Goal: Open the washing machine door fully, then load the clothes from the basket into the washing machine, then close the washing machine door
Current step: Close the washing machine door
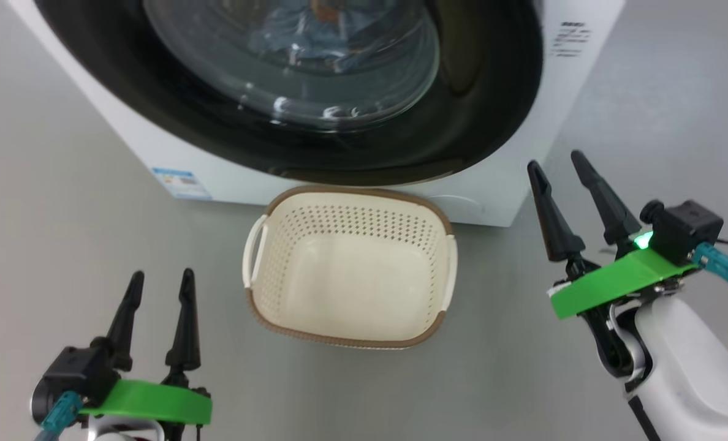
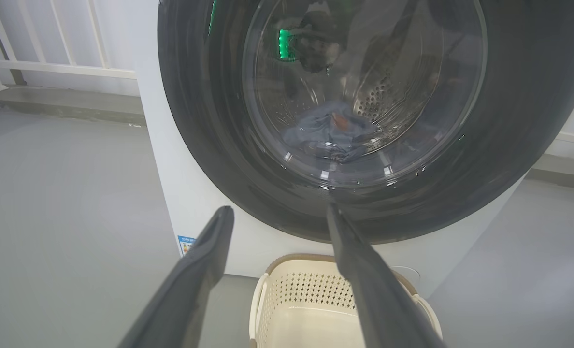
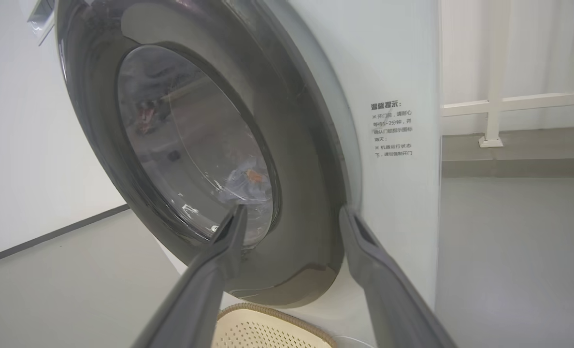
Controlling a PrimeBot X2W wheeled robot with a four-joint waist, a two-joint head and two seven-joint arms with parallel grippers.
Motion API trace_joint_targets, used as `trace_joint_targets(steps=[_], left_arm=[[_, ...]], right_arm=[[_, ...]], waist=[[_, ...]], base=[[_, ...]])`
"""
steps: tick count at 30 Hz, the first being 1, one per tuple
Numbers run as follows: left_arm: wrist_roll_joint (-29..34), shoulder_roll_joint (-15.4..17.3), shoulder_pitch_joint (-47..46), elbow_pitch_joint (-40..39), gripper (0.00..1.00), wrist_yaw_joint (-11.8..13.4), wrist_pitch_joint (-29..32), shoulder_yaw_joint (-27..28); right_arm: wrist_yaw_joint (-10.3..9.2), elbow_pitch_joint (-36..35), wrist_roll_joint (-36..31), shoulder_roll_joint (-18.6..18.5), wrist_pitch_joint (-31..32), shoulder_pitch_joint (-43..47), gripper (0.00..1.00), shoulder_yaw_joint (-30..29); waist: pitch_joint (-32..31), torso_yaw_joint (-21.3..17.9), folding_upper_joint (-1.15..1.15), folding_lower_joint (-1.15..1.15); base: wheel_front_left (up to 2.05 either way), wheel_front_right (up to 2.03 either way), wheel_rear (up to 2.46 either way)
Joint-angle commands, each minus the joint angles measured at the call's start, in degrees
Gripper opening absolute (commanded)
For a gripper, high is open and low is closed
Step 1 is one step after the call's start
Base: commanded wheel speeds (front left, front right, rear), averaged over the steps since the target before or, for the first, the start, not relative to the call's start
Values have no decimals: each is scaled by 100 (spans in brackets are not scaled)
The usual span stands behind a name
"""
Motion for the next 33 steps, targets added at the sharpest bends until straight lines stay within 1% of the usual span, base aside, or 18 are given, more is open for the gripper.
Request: trace_joint_targets(steps=[1,9,17,33], left_arm=[[1,203,67,-72,100,3,-37,225],[-14,335,209,-26,100,3,-37,363],[15,393,299,-23,100,3,-37,497],[73,422,428,-54,100,3,-37,636]], right_arm=[[-1,-150,81,76,-28,167,100,37],[-1,-158,43,93,-28,590,100,-134],[-1,-192,27,72,-28,879,100,-249],[-1,-247,1,89,-28,1129,100,-476]], waist=[[-214,-256,0,0],[-441,-666,0,0],[-527,-983,0,0],[-648,-1342,0,0]], base=[[0,0,0],[0,0,0],[0,0,0],[0,0,0]])
